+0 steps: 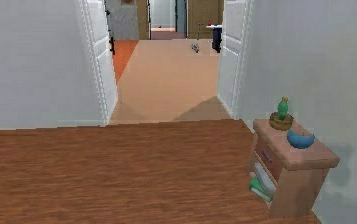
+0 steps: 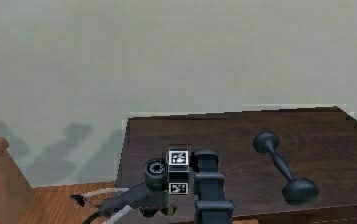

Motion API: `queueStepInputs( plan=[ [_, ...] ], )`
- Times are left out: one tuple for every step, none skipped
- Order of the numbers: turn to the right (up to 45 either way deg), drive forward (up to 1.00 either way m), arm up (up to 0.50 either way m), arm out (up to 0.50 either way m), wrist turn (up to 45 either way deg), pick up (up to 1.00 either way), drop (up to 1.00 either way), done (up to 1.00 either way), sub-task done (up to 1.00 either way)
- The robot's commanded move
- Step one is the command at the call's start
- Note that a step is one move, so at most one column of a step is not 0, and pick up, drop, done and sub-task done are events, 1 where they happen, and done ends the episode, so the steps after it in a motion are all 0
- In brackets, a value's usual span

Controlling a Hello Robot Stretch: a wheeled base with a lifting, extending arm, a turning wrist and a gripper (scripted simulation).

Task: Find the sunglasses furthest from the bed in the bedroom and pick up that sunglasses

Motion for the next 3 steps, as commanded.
queueStepInputs(
  plan=[
    [0.0, 0.00, 0.00, 0.00, 45.0, 0.00, 0.00, 0.00, 0.00],
    [0.0, 0.00, 0.00, 0.00, 24.0, 0.00, 0.00, 0.00, 0.00],
    [0.0, 0.00, -0.30, 0.00, 0.0, 0.00, 0.00, 0.00, 0.00]
  ],
)
